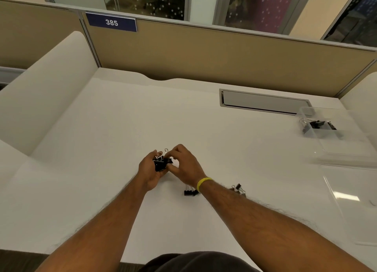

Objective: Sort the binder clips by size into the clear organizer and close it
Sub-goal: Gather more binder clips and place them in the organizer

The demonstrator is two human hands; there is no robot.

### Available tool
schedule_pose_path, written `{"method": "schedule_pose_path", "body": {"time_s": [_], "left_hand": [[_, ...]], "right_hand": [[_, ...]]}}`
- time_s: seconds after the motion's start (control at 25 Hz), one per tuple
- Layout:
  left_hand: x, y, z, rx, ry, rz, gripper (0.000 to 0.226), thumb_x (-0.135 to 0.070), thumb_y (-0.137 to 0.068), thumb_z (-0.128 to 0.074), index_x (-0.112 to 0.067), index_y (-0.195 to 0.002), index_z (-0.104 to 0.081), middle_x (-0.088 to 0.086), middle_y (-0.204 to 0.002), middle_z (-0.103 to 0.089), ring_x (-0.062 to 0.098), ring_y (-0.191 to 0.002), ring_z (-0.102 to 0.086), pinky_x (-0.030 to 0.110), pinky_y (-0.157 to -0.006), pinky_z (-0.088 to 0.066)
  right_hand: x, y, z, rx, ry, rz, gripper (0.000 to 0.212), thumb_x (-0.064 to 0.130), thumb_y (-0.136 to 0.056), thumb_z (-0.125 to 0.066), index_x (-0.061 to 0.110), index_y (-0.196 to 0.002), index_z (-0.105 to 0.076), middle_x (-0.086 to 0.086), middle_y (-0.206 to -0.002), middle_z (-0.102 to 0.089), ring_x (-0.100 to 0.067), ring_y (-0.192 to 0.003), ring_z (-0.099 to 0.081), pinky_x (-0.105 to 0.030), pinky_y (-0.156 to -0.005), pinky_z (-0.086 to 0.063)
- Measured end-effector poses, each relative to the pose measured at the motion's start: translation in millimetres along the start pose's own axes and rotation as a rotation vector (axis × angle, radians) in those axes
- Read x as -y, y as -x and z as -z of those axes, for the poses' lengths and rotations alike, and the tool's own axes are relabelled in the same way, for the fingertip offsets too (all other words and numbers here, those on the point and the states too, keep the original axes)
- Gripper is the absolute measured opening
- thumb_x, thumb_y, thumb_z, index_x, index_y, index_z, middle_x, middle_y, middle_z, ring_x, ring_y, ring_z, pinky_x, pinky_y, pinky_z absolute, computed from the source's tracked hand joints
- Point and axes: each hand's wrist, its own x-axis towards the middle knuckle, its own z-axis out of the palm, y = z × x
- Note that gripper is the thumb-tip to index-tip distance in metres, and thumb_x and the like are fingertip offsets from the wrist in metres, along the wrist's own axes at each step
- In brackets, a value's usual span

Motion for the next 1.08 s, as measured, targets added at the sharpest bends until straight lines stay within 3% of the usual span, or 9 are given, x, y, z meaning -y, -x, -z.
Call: {"method": "schedule_pose_path", "body": {"time_s": [0.08,0.24,0.44,0.6,0.76,0.88,1.08], "left_hand": [[3.9,4.7,-11.4,0.06,-0.015,0.017,0.04,-0.032,-0.101,-0.039,-0.001,-0.113,-0.061,0.017,-0.105,-0.067,0.027,-0.09,-0.067,0.038,-0.076,-0.055],[12.7,13.9,-37.1,0.125,-0.021,-0.025,0.029,-0.024,-0.1,-0.041,-0.006,-0.099,-0.064,0.011,-0.099,-0.068,0.022,-0.087,-0.068,0.033,-0.068,-0.056],[34.1,20.9,-83.3,0.109,-0.047,-0.014,0.025,-0.018,-0.1,-0.046,-0.003,-0.106,-0.065,0.013,-0.101,-0.068,0.023,-0.093,-0.067,0.028,-0.069,-0.055],[61.0,33.1,-134.6,0.203,-0.028,0.021,0.033,-0.028,-0.1,-0.045,-0.005,-0.112,-0.064,0.012,-0.106,-0.067,0.023,-0.101,-0.065,0.034,-0.085,-0.053],[89.0,50.7,-185.9,0.397,-0.054,0.091,0.06,-0.052,-0.099,-0.032,-0.005,-0.127,-0.058,0.014,-0.12,-0.064,0.026,-0.117,-0.06,0.039,-0.105,-0.043],[112.0,65.6,-226.9,0.518,-0.116,0.123,0.066,-0.056,-0.099,-0.028,-0.002,-0.127,-0.056,0.017,-0.118,-0.063,0.028,-0.118,-0.058,0.039,-0.107,-0.041],[149.5,84.4,-286.5,0.625,-0.261,0.158,0.056,-0.056,-0.099,-0.028,-0.014,-0.119,-0.059,0.009,-0.127,-0.062,0.02,-0.127,-0.051,0.04,-0.115,-0.032]], "right_hand": [[3.7,3.8,5.4,0.005,-0.03,0.035,0.027,0.014,-0.082,-0.058,0.021,-0.106,-0.066,0.005,-0.105,-0.055,-0.012,-0.094,-0.054,-0.029,-0.079,-0.05],[-2.0,16.8,16.2,-0.062,-0.126,-0.002,0.04,0.006,-0.08,-0.049,0.019,-0.115,-0.065,0.004,-0.113,-0.066,-0.012,-0.105,-0.057,-0.034,-0.092,-0.049],[-12.0,41.6,40.3,-0.186,-0.312,-0.137,0.043,0.003,-0.084,-0.047,0.019,-0.123,-0.058,0.005,-0.123,-0.063,-0.004,-0.111,-0.055,-0.019,-0.099,-0.044],[-32.2,61.0,67.0,-0.274,-0.391,-0.227,0.035,0.014,-0.094,-0.049,0.02,-0.128,-0.052,0.013,-0.119,-0.058,0.008,-0.105,-0.051,-0.005,-0.093,-0.037],[-67.4,82.9,98.3,-0.41,-0.458,-0.376,0.039,0.031,-0.097,-0.051,0.024,-0.135,-0.047,0.01,-0.131,-0.056,-0.001,-0.118,-0.052,-0.016,-0.1,-0.041],[-92.8,101.4,129.6,-0.552,-0.567,-0.486,0.033,0.032,-0.097,-0.053,0.024,-0.128,-0.05,0.009,-0.115,-0.063,-0.004,-0.104,-0.06,-0.018,-0.088,-0.049],[-139.1,124.7,173.9,-0.808,-0.795,-0.651,0.023,0.029,-0.094,-0.057,0.021,-0.115,-0.059,0.004,-0.108,-0.068,-0.013,-0.101,-0.065,-0.031,-0.089,-0.054]]}}
